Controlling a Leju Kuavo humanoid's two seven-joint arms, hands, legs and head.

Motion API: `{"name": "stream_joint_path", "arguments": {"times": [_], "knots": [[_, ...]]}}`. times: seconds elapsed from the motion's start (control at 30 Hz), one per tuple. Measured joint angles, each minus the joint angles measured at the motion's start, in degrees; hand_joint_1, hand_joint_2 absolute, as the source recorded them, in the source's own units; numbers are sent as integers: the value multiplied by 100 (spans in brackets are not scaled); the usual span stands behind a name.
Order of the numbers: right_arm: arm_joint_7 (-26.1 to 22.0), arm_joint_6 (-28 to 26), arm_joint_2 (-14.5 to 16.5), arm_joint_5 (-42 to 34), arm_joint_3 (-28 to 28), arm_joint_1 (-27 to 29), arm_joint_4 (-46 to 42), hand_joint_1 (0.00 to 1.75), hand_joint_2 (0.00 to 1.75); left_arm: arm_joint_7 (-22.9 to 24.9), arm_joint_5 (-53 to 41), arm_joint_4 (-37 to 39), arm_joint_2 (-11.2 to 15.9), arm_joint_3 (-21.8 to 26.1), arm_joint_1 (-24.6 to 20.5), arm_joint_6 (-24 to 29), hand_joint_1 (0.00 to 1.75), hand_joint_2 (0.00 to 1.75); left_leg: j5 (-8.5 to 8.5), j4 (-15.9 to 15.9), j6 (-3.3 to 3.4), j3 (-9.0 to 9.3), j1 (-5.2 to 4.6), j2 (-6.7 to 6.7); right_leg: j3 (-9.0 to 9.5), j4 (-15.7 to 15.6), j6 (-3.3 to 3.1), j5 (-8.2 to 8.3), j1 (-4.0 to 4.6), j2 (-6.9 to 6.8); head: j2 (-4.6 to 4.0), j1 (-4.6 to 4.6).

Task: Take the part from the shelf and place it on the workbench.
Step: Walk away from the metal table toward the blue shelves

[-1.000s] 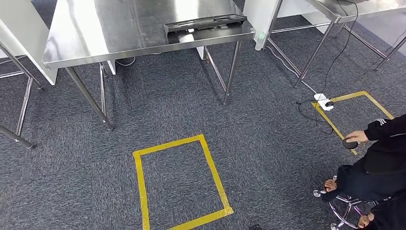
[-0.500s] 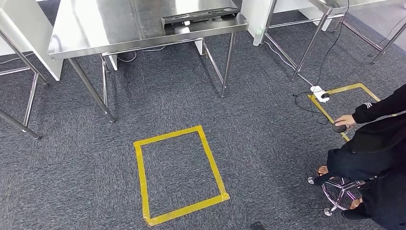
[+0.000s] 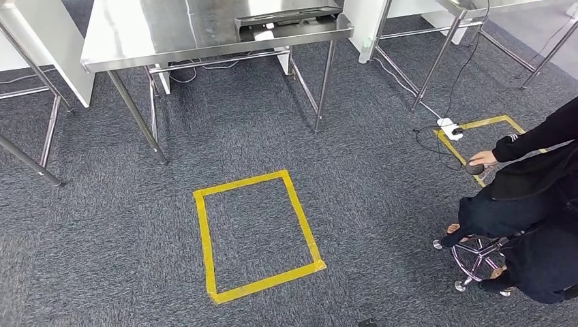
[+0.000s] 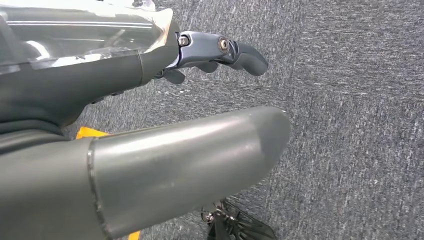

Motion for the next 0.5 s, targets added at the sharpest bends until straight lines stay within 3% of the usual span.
{"name": "stream_joint_path", "arguments": {"times": [0.03, 0.07, 0.1, 0.17, 0.23, 0.3, 0.33, 0.37, 0.4, 0.5], "knots": [[-3, -1, 1, 5, -4, -7, 0, 0, 0, 4, -2, 0, 3, -3, -2, 4, 0, 0, 37, -4, -39, 2, -6, 1, 159, -283, -33, -16, 24, 13, 0, 1], [-3, -1, 2, 12, -9, -10, 1, 0, 0, 9, -3, 0, 5, -5, -4, 8, 0, 0, 74, -12, -80, -8, -12, 2, 208, -401, -75, -41, 57, 26, 1, 0], [-3, -2, 3, 20, -19, -6, 1, 0, 0, 13, -4, 1, 6, -7, -3, 13, 0, 0, 112, -22, -119, -8, -13, -1, 182, -402, -113, -25, 89, 36, 0, -4], [0, -5, 7, 31, -39, 8, 3, 0, 0, 26, -9, 1, 13, -8, 0, 20, 0, 0, 73, 32, -185, -56, 3, -6, 133, -417, -220, 31, 33, 25, -1, -12], [2, -10, 10, 38, -49, 12, 4, 0, 0, 38, -13, 1, 27, -10, 3, 25, 0, 0, -258, 432, -216, -242, 18, -11, 94, -438, -350, 111, -11, 7, -1, -30], [2, -13, 14, 43, -50, 11, 4, 0, 0, 45, -20, 2, 35, -11, 8, 25, 0, 0, -717, 1221, -221, -559, 18, -32, -1, -430, -446, 176, 41, -11, -1, -42], [2, -12, 16, 44, -51, 14, 4, 0, 0, 52, -26, 3, 35, -11, 15, 24, 0, 0, -842, 1545, -221, -673, 18, -43, -55, -424, -478, 206, 64, -17, -1, -44], [2, -9, 16, 44, -51, 18, 4, 0, 0, 60, -31, 4, 36, -11, 26, 23, 0, 0, -852, 1683, -216, -689, 18, -53, -102, -415, -492, 232, 81, -21, -1, -45], [2, -3, 14, 45, -52, 21, 4, 0, 0, 68, -35, 5, 38, -11, 36, 24, 0, 0, -755, 1577, -207, -581, 19, -56, -126, -403, -491, 252, 92, -20, -1, -45], [2, 22, 8, 60, -52, 19, 4, 0, 0, 81, -35, 5, 48, -11, 42, 26, 0, 0, -352, 453, -145, 168, 13, -52, -196, -339, -461, 286, 114, -12, -1, -45]]}}
